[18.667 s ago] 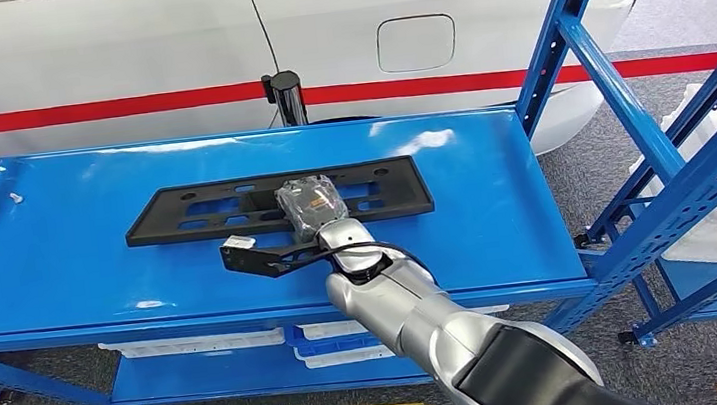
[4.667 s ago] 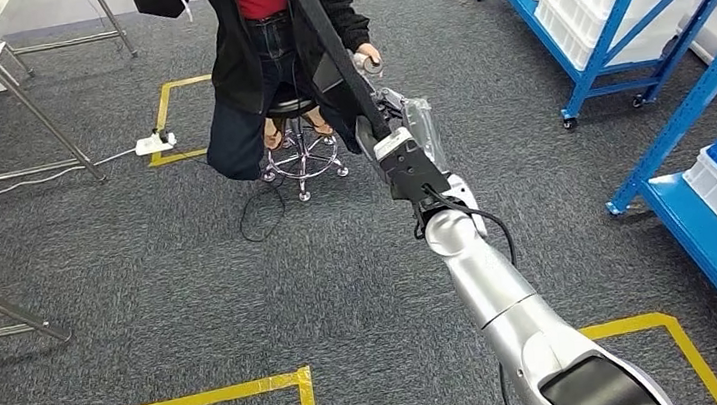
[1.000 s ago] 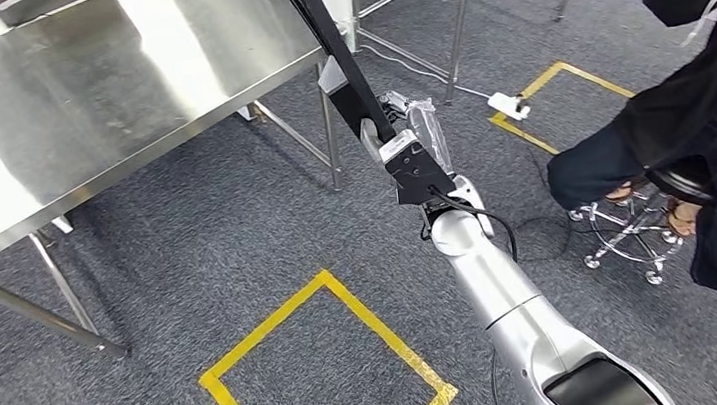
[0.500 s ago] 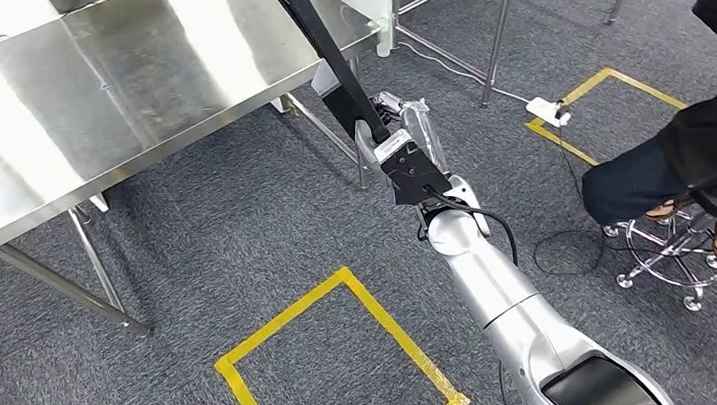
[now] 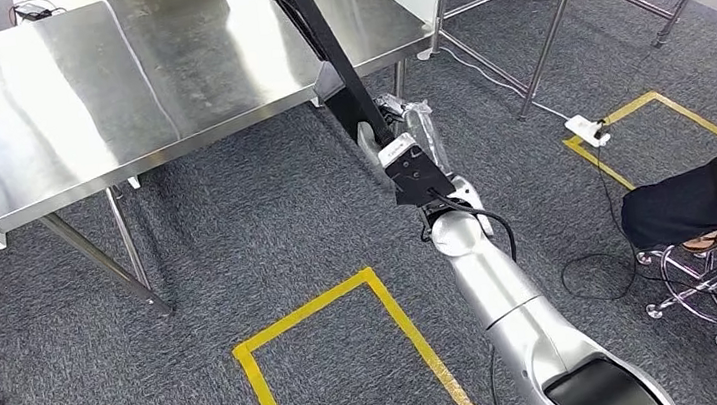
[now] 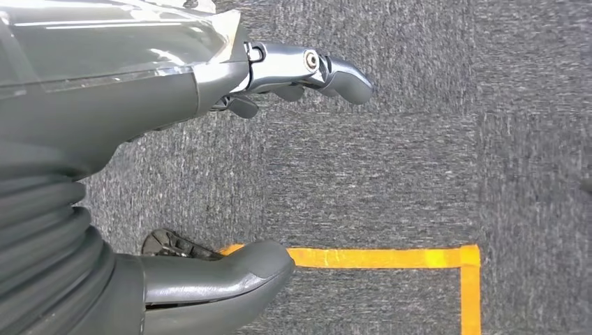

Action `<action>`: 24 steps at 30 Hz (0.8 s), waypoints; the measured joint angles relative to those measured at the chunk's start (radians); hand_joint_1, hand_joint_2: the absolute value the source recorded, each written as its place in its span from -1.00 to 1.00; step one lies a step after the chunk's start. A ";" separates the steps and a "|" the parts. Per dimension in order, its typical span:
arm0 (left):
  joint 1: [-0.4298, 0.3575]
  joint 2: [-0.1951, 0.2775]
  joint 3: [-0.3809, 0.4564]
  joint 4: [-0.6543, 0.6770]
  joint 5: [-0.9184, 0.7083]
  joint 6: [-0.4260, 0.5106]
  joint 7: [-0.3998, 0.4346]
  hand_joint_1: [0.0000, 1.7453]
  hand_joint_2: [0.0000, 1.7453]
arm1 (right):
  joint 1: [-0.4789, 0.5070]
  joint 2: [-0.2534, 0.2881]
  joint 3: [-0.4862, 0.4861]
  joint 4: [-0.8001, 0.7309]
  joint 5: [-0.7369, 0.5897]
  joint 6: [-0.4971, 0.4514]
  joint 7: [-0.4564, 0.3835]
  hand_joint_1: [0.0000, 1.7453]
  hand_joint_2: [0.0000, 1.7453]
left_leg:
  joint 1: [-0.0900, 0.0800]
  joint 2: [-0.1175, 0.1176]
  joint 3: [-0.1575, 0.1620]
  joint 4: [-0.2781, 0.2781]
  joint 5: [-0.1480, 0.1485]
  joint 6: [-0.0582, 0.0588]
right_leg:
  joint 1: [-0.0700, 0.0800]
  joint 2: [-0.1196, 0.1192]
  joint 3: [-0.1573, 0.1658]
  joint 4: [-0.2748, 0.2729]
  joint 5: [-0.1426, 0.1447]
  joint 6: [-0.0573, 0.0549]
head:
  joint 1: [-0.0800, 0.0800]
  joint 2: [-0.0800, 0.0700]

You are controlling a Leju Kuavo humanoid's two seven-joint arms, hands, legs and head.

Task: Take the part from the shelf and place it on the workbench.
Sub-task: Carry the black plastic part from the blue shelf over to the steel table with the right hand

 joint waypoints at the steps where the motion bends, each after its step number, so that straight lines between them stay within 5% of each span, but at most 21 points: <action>1: 0.001 0.000 0.001 0.000 0.003 -0.002 -0.003 -1.00 1.00 | 0.001 0.000 -0.002 0.001 -0.006 -0.001 -0.008 1.00 1.00 | -0.001 -0.004 -0.001 0.005 -0.004 -0.006 | -0.002 0.001 0.030 -0.063 0.023 0.001 | -0.001 0.000; 3: 0.005 0.002 0.003 0.000 0.010 -0.006 -0.009 -1.00 1.00 | 0.010 -0.003 -0.007 0.003 -0.020 -0.006 -0.031 1.00 1.00 | -0.005 -0.009 -0.005 0.012 -0.010 -0.011 | -0.004 0.003 0.060 -0.121 0.042 -0.009 | -0.002 0.000; 5: 0.015 0.004 0.007 0.000 0.016 -0.012 -0.016 -1.00 1.00 | 0.029 -0.009 -0.014 0.003 -0.032 -0.011 -0.053 1.00 1.00 | -0.004 -0.010 -0.005 0.014 -0.011 -0.004 | -0.002 0.004 0.062 -0.123 0.044 -0.019 | -0.002 0.000; 11: 0.026 0.006 0.016 0.001 0.015 -0.031 -0.029 -1.00 1.00 | 0.106 -0.035 -0.044 -0.050 -0.045 -0.026 -0.074 1.00 1.00 | -0.002 -0.007 0.001 0.005 -0.010 0.002 | 0.002 0.006 0.062 -0.123 0.043 -0.021 | -0.002 0.000; 17: 0.027 0.006 0.016 0.001 -0.001 -0.043 -0.034 -1.00 1.00 | 0.164 -0.057 -0.067 -0.116 -0.043 -0.036 -0.073 1.00 1.00 | 0.000 -0.006 0.000 0.007 -0.015 -0.018 | 0.000 0.006 0.064 -0.125 0.042 -0.023 | -0.002 0.000; 20: 0.027 0.005 0.015 0.001 -0.010 -0.047 -0.035 -1.00 1.00 | 0.189 -0.063 -0.079 -0.154 -0.039 -0.042 -0.069 1.00 1.00 | -0.001 -0.005 0.021 -0.022 -0.009 0.000 | -0.001 0.006 0.072 -0.135 0.043 -0.020 | -0.002 0.000; 22: 0.025 0.003 0.015 0.001 -0.015 -0.049 -0.035 -1.00 1.00 | 0.200 -0.068 -0.085 -0.176 -0.035 -0.044 -0.065 1.00 1.00 | 0.005 -0.001 0.048 -0.055 0.004 0.008 | 0.002 0.005 0.051 -0.087 0.021 -0.021 | 0.000 0.000; 24: 0.023 0.001 0.014 0.001 -0.019 -0.050 -0.035 -1.00 1.00 | 0.211 -0.075 -0.090 -0.190 -0.031 -0.045 -0.059 1.00 1.00 | 0.008 0.002 0.056 -0.062 0.005 0.008 | -0.001 0.005 -0.015 0.038 -0.027 -0.022 | 0.001 0.000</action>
